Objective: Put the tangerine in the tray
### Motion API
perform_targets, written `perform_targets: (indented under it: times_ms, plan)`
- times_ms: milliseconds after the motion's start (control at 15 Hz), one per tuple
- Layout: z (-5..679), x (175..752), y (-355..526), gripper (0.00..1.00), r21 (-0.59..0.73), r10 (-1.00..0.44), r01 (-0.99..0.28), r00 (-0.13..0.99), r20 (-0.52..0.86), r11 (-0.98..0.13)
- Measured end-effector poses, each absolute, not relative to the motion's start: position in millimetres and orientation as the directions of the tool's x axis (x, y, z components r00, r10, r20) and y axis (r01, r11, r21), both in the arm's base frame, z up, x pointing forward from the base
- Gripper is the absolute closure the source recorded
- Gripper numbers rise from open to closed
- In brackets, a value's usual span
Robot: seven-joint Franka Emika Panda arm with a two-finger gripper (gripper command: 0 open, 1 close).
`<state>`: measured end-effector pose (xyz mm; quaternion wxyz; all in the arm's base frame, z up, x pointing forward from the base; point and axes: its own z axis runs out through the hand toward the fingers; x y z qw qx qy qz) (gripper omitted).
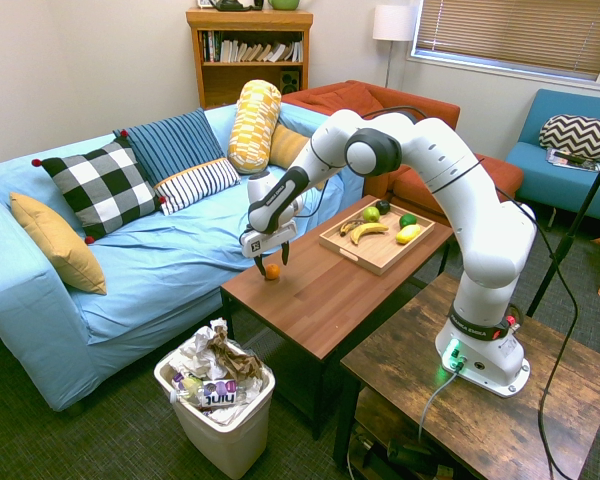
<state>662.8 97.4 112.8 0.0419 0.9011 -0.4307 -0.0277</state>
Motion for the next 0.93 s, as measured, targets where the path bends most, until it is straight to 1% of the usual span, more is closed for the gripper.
perform_targets:
  times_ms: [933]
  plan:
    - [100.4,663.9,94.5,1.00,0.112,-0.791,-0.784,0.611,-0.031,-0.610]
